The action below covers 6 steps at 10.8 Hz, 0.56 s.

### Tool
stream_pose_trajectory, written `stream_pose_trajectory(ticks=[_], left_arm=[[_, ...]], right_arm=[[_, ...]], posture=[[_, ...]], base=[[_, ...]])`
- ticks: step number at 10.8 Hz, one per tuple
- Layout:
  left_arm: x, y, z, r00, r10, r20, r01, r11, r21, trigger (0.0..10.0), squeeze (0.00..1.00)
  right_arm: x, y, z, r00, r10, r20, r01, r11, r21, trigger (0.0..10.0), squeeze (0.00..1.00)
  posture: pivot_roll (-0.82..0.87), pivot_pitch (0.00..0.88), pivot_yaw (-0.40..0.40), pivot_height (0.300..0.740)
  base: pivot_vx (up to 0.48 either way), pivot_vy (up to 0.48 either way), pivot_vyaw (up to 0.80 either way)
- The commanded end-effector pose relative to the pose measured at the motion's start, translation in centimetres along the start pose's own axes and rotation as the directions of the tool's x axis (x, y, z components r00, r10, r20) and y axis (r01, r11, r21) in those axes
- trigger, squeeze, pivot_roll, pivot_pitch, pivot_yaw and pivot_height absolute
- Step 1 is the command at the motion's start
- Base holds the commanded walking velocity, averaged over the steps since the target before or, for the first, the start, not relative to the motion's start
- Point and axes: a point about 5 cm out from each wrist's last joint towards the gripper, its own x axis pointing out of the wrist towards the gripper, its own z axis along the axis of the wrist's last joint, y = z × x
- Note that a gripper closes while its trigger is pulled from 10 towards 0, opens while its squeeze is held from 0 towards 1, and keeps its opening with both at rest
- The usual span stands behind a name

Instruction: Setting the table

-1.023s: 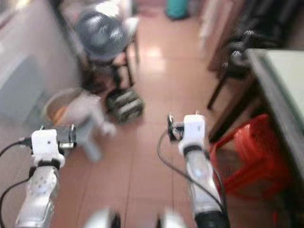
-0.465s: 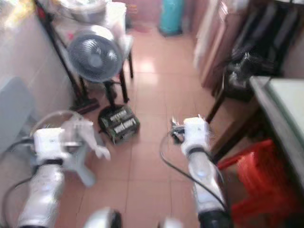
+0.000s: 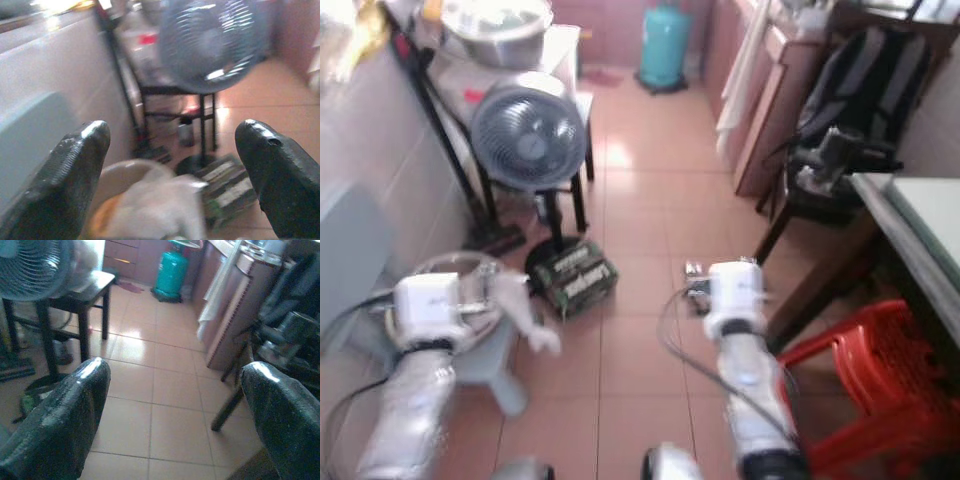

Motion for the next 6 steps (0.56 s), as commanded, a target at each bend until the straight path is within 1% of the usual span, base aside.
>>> stream_pose_trajectory(ticks=[1, 3, 5, 6], left_arm=[[-0.2, -0.7, 0.0, 1.0, -0.021, -0.004, 0.021, 1.0, -0.006, 10.0, 0.0], [-1.1, 0.1, -0.6, 1.0, -0.012, -0.022, 0.012, 1.0, 0.023, 10.0, 0.0], [-1.8, 0.8, -1.1, 0.999, -0.006, -0.04, 0.008, 0.999, 0.046, 10.0, 0.0], [-2.0, 0.9, -1.0, 0.999, -0.006, -0.039, 0.008, 0.999, 0.051, 10.0, 0.0]], right_arm=[[0.0, -1.4, -0.2, 0.999, -0.045, -0.004, 0.045, 0.999, -0.004, 10.0, 0.0], [-0.3, -1.8, -0.4, 0.998, -0.057, -0.011, 0.057, 0.998, 0.014, 10.0, 0.0], [-1.2, -1.5, -1.3, 0.998, -0.047, -0.04, 0.049, 0.998, 0.042, 10.0, 0.0], [-1.4, -1.4, -1.4, 0.998, -0.04, -0.04, 0.042, 0.998, 0.045, 10.0, 0.0]], posture=[[0.02, 0.079, -0.025, 0.74], [0.01, 0.095, -0.022, 0.74], [0.01, 0.101, -0.014, 0.74], [0.0, 0.111, -0.01, 0.74]], base=[[0.0, 0.0, 0.0], [0.0, 0.0, 0.0], [0.0, 0.0, 0.0], [0.0, 0.0, 0.0]])
